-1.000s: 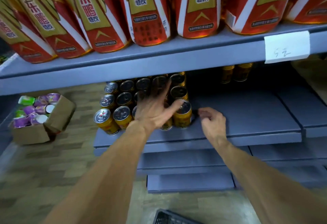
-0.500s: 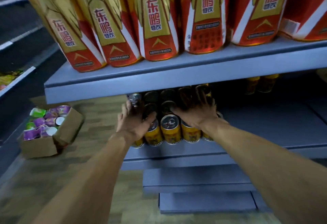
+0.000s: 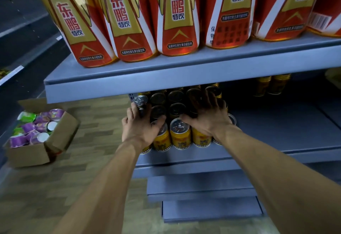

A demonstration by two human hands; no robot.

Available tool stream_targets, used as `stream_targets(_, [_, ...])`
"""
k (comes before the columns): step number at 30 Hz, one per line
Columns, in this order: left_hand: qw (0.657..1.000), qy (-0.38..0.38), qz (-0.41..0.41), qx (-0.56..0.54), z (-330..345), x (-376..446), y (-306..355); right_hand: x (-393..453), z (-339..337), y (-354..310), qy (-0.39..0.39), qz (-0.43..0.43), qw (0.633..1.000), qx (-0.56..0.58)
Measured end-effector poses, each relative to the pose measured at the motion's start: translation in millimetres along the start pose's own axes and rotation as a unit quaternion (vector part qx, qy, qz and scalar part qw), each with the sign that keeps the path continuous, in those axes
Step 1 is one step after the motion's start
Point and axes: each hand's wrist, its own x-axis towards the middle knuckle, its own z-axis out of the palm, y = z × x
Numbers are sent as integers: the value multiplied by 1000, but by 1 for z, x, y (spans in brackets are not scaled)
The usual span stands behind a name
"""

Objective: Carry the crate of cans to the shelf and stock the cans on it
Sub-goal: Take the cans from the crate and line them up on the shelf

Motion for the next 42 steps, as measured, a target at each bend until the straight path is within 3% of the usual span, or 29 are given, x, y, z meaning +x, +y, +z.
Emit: stream_targets(42, [1000,12,2,-5,1,0,2,-2,-2,-2,-25,7,1000,-10])
